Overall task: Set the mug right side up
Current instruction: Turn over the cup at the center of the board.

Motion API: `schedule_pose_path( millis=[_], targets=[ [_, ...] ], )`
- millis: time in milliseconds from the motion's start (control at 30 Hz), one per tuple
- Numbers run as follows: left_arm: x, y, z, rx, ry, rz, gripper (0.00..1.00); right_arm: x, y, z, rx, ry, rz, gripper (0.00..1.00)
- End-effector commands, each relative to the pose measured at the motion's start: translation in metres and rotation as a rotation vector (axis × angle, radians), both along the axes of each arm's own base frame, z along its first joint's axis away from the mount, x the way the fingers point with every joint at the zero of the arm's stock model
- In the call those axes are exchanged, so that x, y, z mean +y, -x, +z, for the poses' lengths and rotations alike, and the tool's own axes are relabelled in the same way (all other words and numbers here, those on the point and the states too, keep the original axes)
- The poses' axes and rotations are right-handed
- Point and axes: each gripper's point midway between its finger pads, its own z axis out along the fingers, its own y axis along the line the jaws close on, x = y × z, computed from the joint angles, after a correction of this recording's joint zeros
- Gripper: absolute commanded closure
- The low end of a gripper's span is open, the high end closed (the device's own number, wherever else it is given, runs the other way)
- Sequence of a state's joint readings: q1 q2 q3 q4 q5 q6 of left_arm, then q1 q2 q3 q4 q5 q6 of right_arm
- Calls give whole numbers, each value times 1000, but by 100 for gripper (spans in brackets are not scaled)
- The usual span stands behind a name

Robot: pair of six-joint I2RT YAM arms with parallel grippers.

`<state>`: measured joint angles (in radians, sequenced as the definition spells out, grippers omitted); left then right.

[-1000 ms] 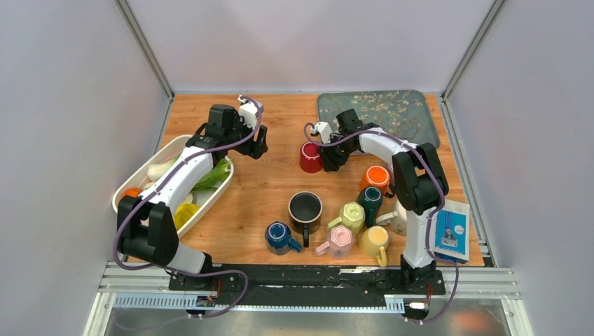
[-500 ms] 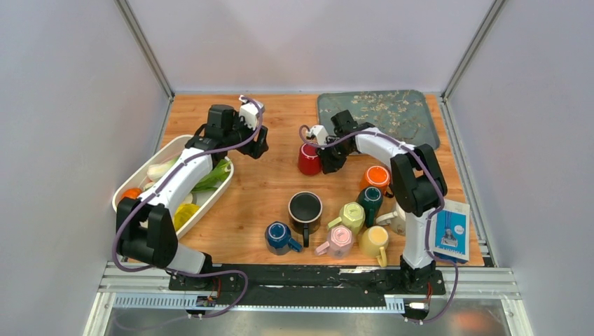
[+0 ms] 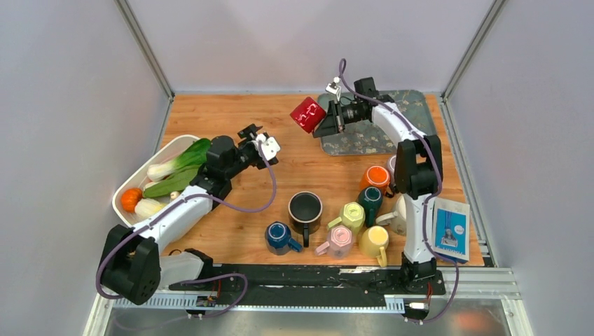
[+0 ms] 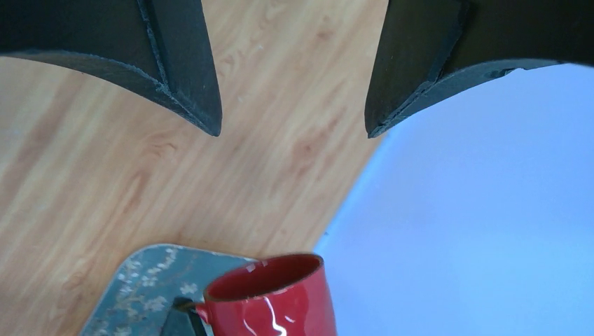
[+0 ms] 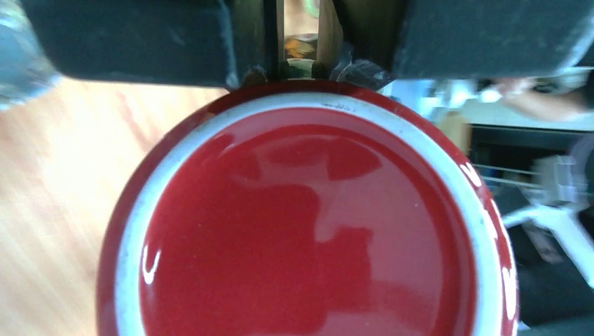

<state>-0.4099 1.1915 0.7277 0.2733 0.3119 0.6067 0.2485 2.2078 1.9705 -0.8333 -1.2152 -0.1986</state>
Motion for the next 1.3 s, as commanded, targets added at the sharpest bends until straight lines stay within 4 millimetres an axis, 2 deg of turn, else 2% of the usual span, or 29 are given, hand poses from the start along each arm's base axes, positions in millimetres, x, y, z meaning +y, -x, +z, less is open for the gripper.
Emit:
schedule_pose_path(
  millis=[0, 67, 233, 433, 533, 567, 600, 700, 833, 967, 1133, 1200, 1233, 1267],
  targets=[
    [-8, -14, 61, -366, -21, 21, 18, 28, 34, 61, 337, -263, 241, 100],
    [-12, -19, 68, -402, -10, 27, 18, 34, 39, 62, 378, -259, 284, 100],
    [-20, -33, 70, -472, -35, 17, 18, 36, 41, 56, 454, -239, 311, 100],
    [-29, -46, 63, -524, -88, -2, 18, 40, 48, 59, 459, -220, 327, 100],
    [-26, -55, 64, -572, -116, 32, 18, 39, 51, 57, 491, -211, 322, 100],
    [-25, -57, 72, -607, -118, 46, 19, 39, 51, 56, 497, -208, 322, 100],
    [-23, -62, 69, -610, -128, 66, 19, 39, 52, 56, 502, -207, 321, 100],
    [-19, -71, 80, -671, -148, 111, 20, 39, 53, 56, 507, -205, 321, 100],
    [-21, -81, 73, -688, -178, 98, 30, 41, 52, 58, 500, -205, 327, 100],
    [-23, -86, 73, -691, -184, 93, 53, 42, 53, 58, 503, -204, 327, 100],
    [-27, -85, 68, -675, -177, 62, 68, 42, 51, 59, 500, -204, 327, 100],
    [-29, -84, 65, -668, -173, 45, 65, 43, 51, 60, 502, -204, 328, 100],
    [-31, -84, 62, -664, -174, 38, 56, 43, 51, 60, 504, -203, 328, 100],
    [-31, -84, 62, -665, -172, 37, 52, 42, 51, 60, 506, -203, 327, 100]
  ],
)
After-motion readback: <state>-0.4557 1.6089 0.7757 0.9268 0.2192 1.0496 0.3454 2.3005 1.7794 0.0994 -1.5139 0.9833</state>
